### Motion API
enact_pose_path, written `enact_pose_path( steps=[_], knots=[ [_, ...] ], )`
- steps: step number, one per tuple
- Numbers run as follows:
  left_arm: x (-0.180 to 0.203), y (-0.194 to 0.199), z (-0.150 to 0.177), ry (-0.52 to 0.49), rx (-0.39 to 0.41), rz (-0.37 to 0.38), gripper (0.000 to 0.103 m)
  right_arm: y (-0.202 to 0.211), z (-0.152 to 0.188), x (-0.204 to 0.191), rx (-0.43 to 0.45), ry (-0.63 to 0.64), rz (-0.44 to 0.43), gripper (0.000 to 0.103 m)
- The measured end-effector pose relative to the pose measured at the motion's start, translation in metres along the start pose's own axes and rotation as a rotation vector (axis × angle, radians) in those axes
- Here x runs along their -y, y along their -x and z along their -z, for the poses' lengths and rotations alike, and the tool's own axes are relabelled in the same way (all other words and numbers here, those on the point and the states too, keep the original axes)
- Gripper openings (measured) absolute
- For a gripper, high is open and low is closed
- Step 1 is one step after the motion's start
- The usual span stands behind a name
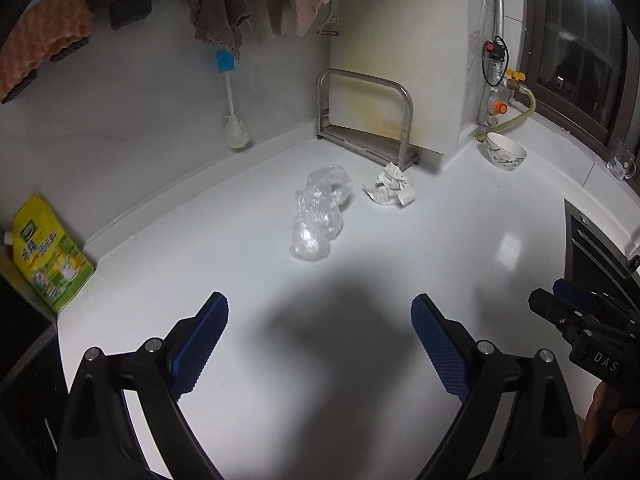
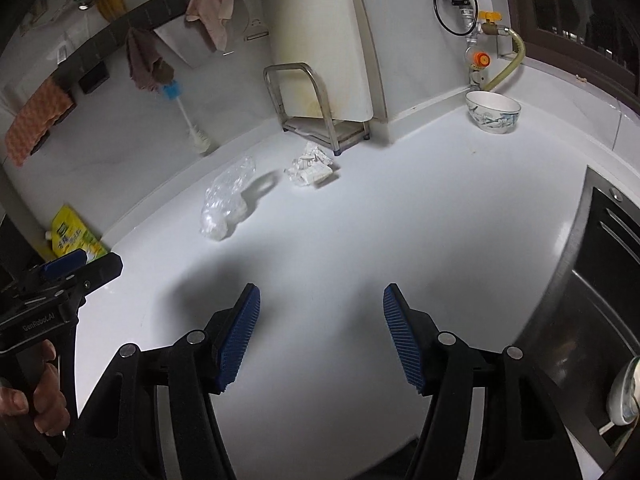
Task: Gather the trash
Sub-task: 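Move both grippers from the bin back to the counter, then grasp the crumpled white paper with the right gripper while the left gripper grasps the clear plastic bag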
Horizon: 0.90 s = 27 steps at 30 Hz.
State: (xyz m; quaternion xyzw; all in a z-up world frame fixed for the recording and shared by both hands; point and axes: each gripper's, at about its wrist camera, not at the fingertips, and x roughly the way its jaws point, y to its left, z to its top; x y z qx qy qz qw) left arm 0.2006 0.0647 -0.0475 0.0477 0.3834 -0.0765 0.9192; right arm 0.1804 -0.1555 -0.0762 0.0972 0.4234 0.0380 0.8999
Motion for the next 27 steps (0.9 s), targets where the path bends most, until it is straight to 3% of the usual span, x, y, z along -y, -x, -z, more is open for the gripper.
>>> enact_pose_path(
  steps=[15,27],
  knots=[
    [-0.032,-0.091,-0.041,0.011,0.013,-0.011,0.096,-0.105,-0.078,-0.009,-0.01,0.053,-0.019,0.066],
    [-0.041,-0.138,-0.061,0.013,0.057,-0.021,0.096,-0.181,-0.124,-0.016,-0.044,0.114,-0.017,0.069]
  ],
)
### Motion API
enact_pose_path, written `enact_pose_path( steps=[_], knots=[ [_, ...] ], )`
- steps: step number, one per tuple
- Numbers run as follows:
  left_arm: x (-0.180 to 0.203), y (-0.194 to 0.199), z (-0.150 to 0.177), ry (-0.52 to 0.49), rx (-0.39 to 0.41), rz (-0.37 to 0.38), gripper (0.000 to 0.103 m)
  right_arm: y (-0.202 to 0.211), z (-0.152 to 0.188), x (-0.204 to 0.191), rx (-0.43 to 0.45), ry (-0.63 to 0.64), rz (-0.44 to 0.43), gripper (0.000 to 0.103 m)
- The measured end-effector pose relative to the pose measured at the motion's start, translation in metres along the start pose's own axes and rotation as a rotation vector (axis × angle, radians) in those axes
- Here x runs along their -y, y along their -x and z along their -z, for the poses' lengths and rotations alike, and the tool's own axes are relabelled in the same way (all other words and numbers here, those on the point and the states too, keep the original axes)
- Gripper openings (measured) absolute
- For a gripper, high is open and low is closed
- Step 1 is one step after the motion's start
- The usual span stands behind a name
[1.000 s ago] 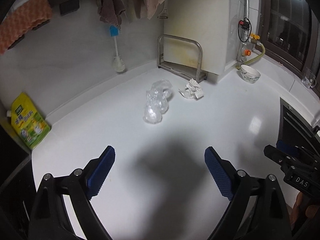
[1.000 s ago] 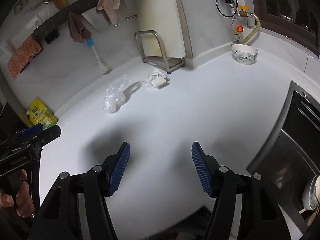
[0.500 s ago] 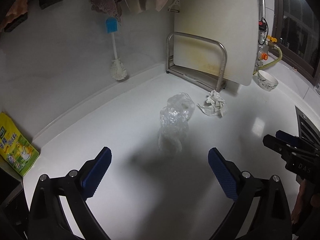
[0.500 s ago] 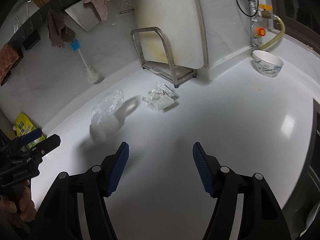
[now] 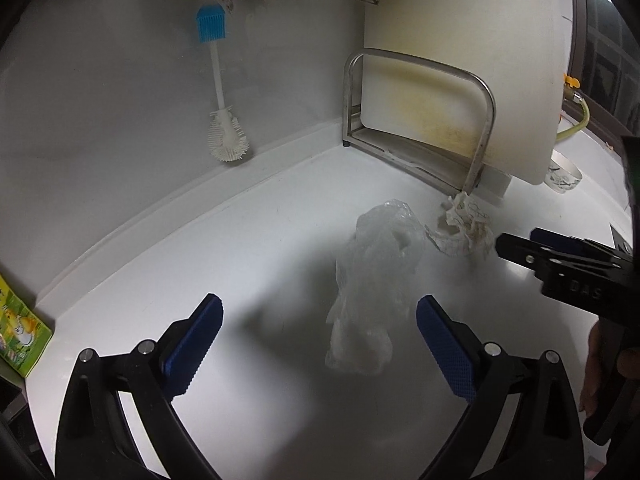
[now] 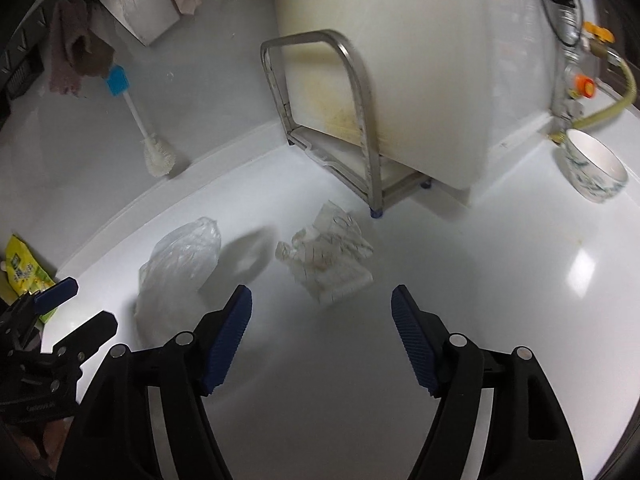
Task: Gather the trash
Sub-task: 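Grasp the crumpled white paper with the right gripper while the left gripper grasps the clear plastic bag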
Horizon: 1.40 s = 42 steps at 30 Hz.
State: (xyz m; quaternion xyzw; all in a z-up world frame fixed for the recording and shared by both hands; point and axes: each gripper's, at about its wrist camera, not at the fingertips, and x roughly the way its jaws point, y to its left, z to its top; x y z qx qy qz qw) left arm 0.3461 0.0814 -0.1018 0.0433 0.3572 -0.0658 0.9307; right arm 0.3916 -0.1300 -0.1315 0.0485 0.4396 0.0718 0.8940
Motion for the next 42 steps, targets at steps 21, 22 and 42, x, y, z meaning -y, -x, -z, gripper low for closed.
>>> enact_pose_path(
  steps=[21,22,42],
  knots=[
    [0.0,-0.035,-0.013,0.025,-0.061,-0.009,0.096,-0.073,-0.012,-0.008,-0.07,0.016,0.035,0.069],
    [0.0,-0.035,-0.014,0.025,-0.062,-0.01,0.096,-0.074,-0.012,-0.01,-0.069,0.018,0.033,0.066],
    [0.002,-0.06,-0.011,0.02,-0.098,-0.005,0.068,-0.022,0.004,-0.006,0.0,-0.041,-0.029,0.044]
  ],
)
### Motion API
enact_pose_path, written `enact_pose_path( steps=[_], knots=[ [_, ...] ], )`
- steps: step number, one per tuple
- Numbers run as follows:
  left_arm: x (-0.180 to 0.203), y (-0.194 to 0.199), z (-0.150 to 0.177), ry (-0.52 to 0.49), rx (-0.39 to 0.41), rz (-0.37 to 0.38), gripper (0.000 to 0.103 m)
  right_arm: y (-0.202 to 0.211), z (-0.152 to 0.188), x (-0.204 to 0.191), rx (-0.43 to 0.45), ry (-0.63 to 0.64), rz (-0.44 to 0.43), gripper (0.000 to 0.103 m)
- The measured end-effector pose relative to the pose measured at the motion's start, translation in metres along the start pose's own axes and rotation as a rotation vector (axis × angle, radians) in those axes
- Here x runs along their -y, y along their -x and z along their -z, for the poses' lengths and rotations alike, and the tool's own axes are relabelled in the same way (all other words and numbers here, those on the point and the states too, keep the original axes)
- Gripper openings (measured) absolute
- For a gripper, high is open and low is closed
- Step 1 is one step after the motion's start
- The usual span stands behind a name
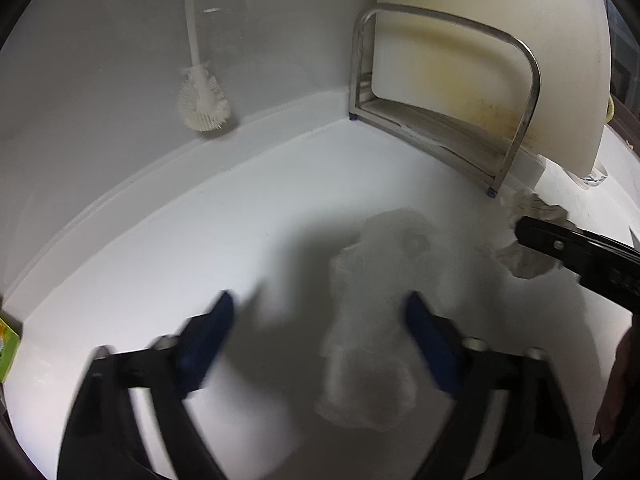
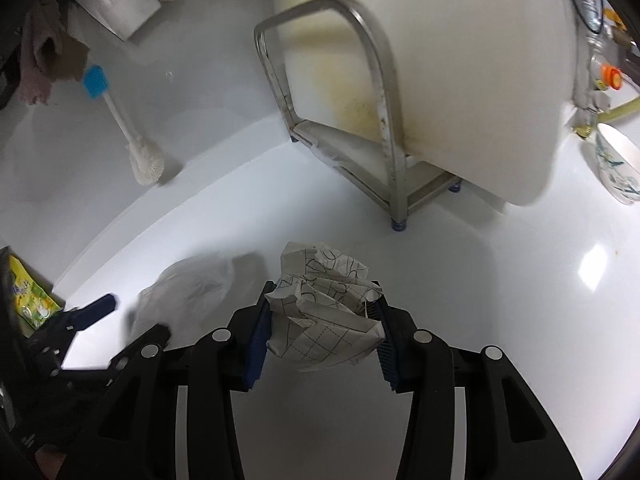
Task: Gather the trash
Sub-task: 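Grasp the crumpled white paper with the right gripper while the left gripper grasps the clear plastic bag, then carry paper and plastic bag over the bin and open both grippers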
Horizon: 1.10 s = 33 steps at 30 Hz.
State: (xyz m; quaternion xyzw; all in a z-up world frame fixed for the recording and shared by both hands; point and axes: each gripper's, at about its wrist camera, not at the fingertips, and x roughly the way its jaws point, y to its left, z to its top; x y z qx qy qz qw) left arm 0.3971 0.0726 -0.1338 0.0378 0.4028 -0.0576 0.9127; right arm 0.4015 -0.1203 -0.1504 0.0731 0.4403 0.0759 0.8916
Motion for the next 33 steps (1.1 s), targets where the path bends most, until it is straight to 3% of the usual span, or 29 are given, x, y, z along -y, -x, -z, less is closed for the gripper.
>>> enact_pose_path(
  steps=[1,3,5,8,20,33],
  knots=[
    [0.0,-0.001,0.0,0.003,-0.01,0.005,0.063,0.003,0.002,0.0,0.002,0.001,0.003,0.044],
    [0.001,-0.002,0.002,0.011,-0.026,0.019,0.043,0.013,0.008,0.0,0.008,-0.002,0.009,0.044],
    [0.002,-0.001,0.004,0.012,-0.055,0.042,0.029,0.017,0.011,-0.002,0.007,-0.008,0.01,0.044],
    [0.005,0.006,0.006,-0.001,-0.078,0.051,0.022,0.031,0.025,-0.002,0.005,-0.03,0.007,0.044],
    [0.004,0.07,0.031,-0.027,-0.078,0.067,0.017,0.097,0.088,-0.011,-0.009,-0.106,0.003,0.044],
    [0.034,0.167,0.096,-0.027,-0.038,0.059,0.017,0.189,0.157,-0.024,-0.02,-0.103,-0.023,0.044]
  ],
)
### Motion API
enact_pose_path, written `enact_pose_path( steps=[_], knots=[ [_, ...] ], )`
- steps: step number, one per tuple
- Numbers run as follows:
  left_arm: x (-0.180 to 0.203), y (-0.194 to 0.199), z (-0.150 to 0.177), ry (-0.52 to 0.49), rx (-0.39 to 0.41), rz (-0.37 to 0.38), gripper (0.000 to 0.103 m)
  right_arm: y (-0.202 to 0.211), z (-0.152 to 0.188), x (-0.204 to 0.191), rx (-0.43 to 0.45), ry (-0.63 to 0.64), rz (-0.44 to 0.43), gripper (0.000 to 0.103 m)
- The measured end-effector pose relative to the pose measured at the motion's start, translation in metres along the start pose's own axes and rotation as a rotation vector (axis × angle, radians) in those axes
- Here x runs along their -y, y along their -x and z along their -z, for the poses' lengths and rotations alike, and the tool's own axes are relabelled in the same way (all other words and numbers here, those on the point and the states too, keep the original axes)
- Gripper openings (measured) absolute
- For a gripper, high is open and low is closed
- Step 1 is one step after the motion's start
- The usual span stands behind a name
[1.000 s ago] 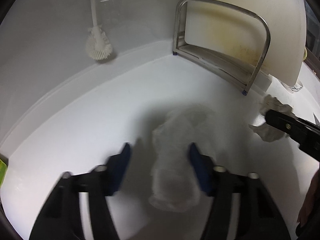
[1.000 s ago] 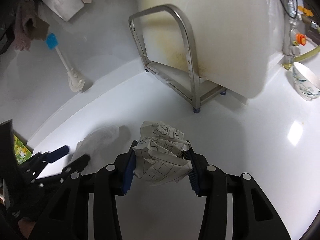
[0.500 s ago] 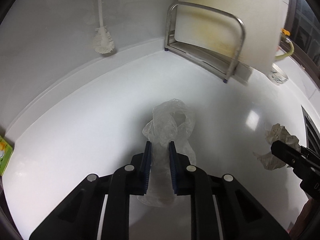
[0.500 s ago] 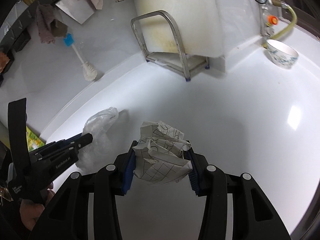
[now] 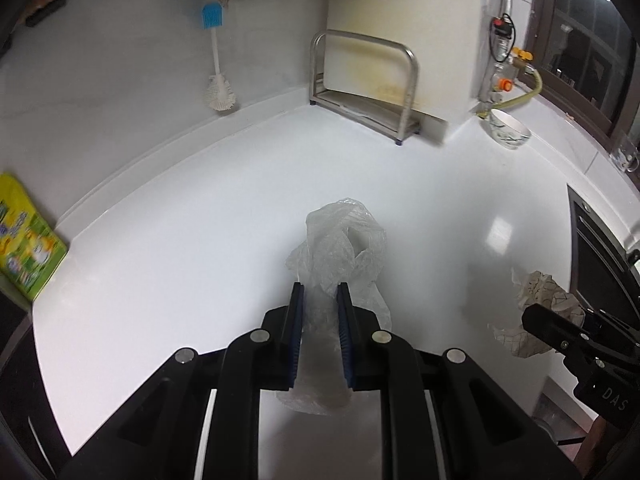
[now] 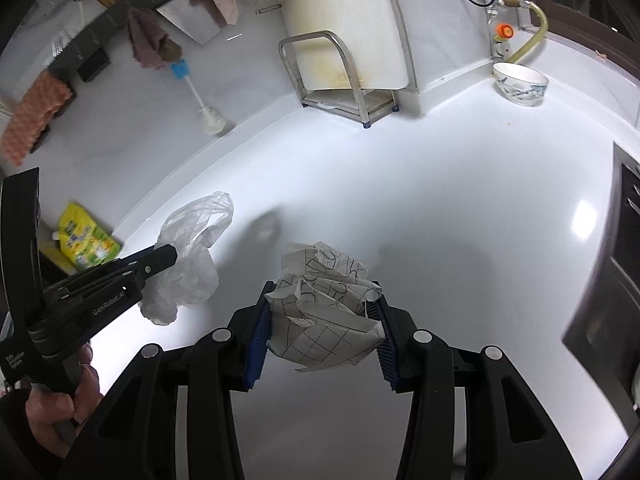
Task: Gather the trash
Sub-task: 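Carry paper and plastic bag over the bin and open both grippers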
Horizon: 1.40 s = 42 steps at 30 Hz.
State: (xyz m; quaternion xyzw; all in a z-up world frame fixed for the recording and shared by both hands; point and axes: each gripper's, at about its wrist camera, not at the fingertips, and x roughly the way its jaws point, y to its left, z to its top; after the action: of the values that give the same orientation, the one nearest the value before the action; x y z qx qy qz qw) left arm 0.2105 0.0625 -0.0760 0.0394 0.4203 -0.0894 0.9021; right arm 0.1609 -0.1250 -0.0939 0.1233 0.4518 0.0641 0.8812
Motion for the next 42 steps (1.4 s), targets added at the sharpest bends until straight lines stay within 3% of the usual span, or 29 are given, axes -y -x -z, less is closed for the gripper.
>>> enact_pose_path(
  steps=[7,20,33,42],
  knots=[
    [0.037,0.045,0.039,0.011,0.027,-0.033,0.017,0.05,0.037,0.026,-0.007,0.019,-0.023,0.044],
    [0.124,0.115,0.12,0.045,-0.014,-0.028,0.017,0.132,0.124,0.086,-0.074,0.06,-0.054,0.044],
    [0.179,0.133,0.192,0.031,-0.113,-0.006,0.017,0.152,0.182,0.114,-0.161,0.088,-0.088,0.044],
    [0.184,0.123,0.215,0.006,-0.162,0.008,0.017,0.135,0.207,0.113,-0.225,0.065,-0.072,0.045]
  ],
)
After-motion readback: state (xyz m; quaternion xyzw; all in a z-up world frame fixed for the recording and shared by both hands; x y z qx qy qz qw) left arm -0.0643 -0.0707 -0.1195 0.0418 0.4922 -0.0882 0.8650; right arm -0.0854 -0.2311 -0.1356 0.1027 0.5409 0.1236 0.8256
